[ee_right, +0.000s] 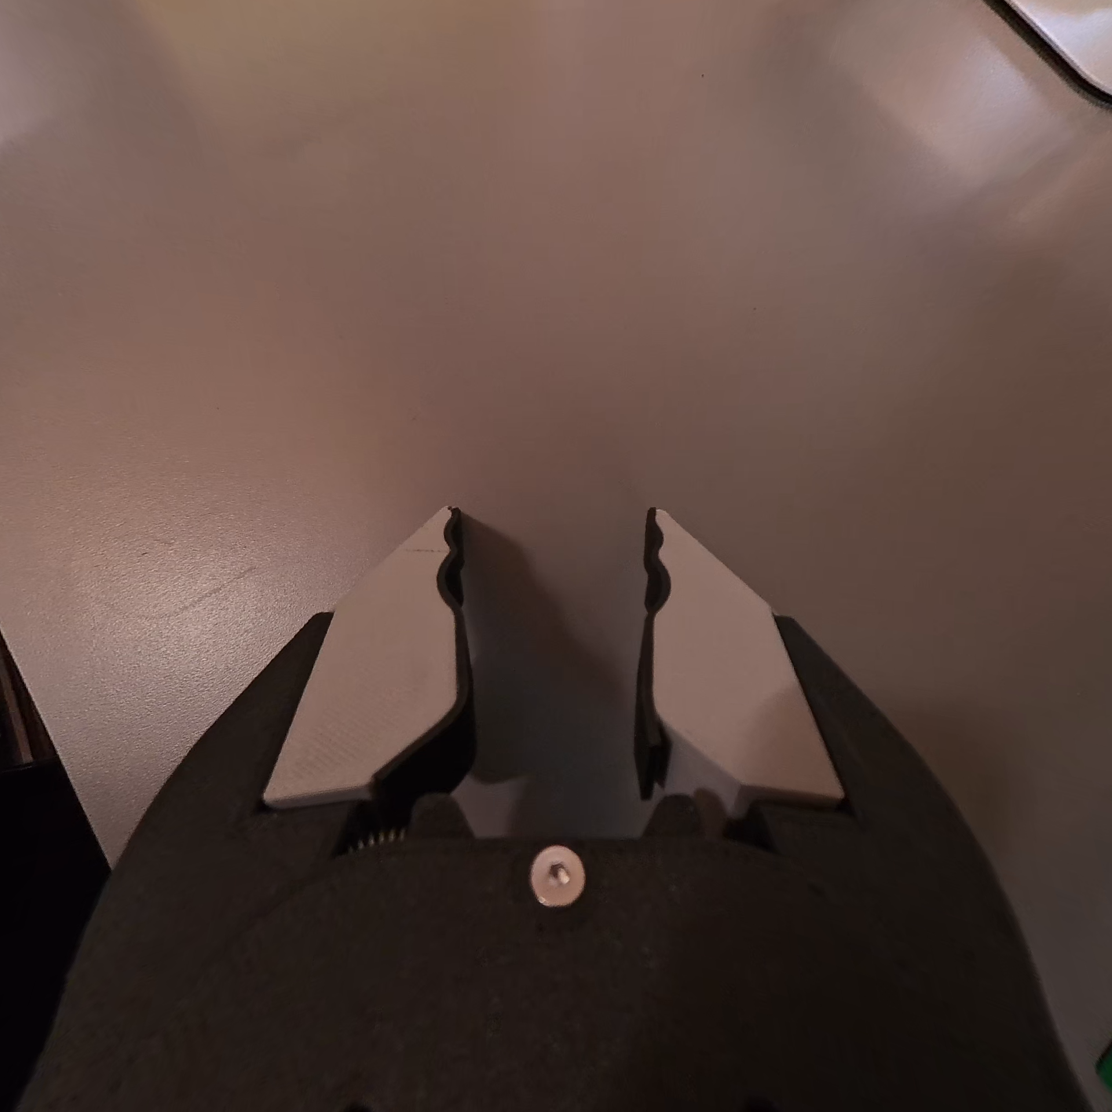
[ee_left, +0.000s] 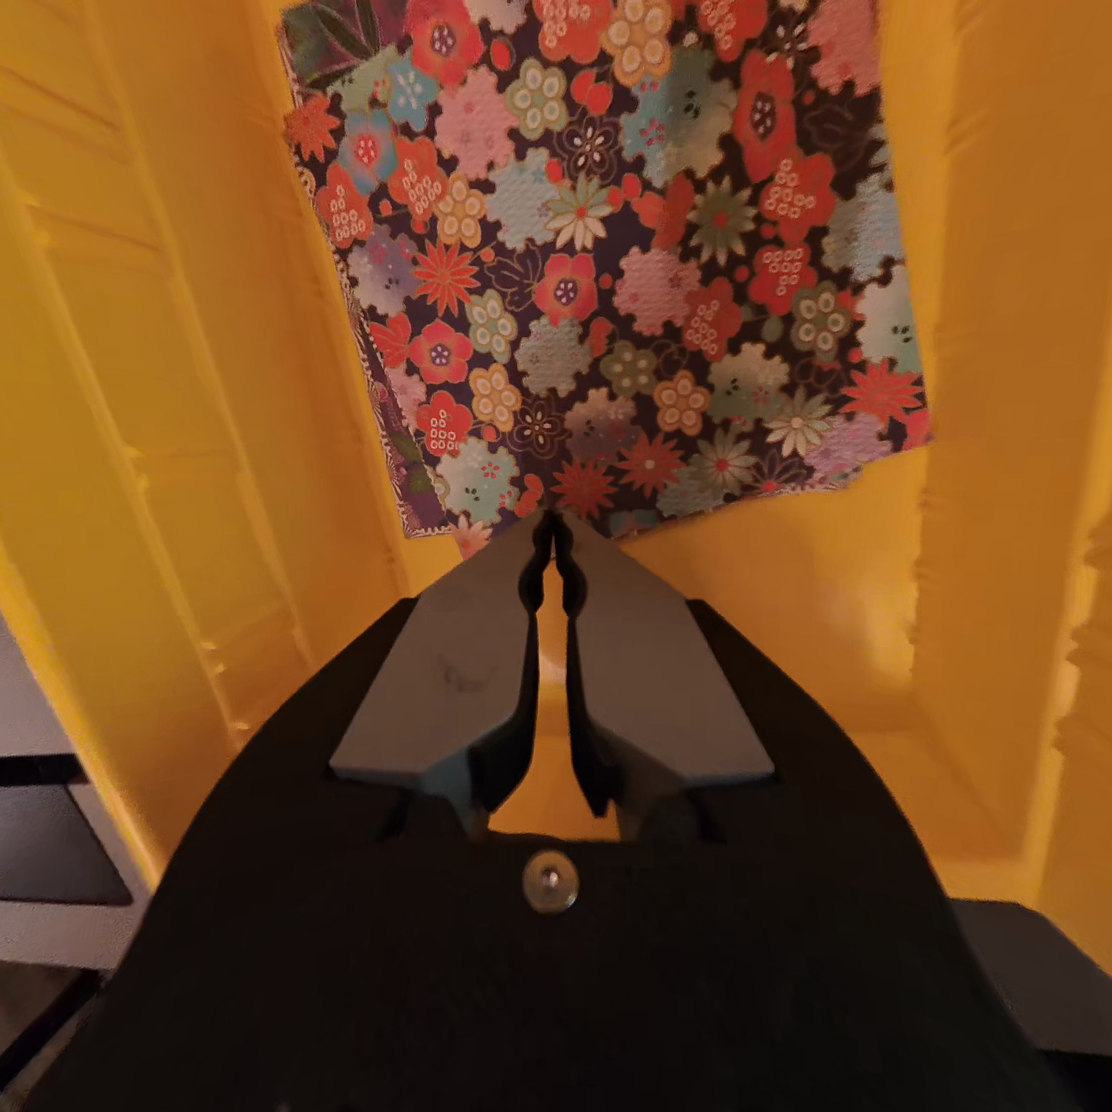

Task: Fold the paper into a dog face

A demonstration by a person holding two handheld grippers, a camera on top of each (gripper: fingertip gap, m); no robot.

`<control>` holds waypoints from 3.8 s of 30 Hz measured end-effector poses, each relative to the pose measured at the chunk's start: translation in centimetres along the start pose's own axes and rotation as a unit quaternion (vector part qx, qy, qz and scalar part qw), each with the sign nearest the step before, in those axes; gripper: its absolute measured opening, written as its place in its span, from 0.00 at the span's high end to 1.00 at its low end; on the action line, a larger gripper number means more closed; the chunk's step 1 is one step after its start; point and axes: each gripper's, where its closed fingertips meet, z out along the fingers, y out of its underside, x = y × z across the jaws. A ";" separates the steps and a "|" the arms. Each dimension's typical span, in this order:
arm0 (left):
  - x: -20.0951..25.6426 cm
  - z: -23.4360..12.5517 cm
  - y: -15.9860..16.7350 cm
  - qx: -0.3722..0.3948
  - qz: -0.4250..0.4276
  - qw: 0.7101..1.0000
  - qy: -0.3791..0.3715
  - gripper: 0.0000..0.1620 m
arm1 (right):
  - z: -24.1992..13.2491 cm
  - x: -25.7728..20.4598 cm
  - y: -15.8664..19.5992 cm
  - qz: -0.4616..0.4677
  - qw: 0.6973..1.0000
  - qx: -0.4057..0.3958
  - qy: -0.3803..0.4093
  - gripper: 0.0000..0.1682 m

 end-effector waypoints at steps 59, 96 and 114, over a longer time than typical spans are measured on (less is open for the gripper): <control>-3.2 0.5 -9.9 0.178 0.279 0.910 -0.249 0.38 | 0.1 0.2 0.1 0.019 1.000 -0.004 -0.010 0.67; 0.3 -1.8 -0.7 -0.037 0.417 0.907 0.048 0.41 | 0.2 -0.1 -0.1 0.026 0.999 0.000 -0.030 0.66; 1.3 1.6 -2.5 -0.017 0.400 0.910 0.110 0.52 | 0.0 0.0 -0.2 0.055 0.997 0.008 -0.055 0.67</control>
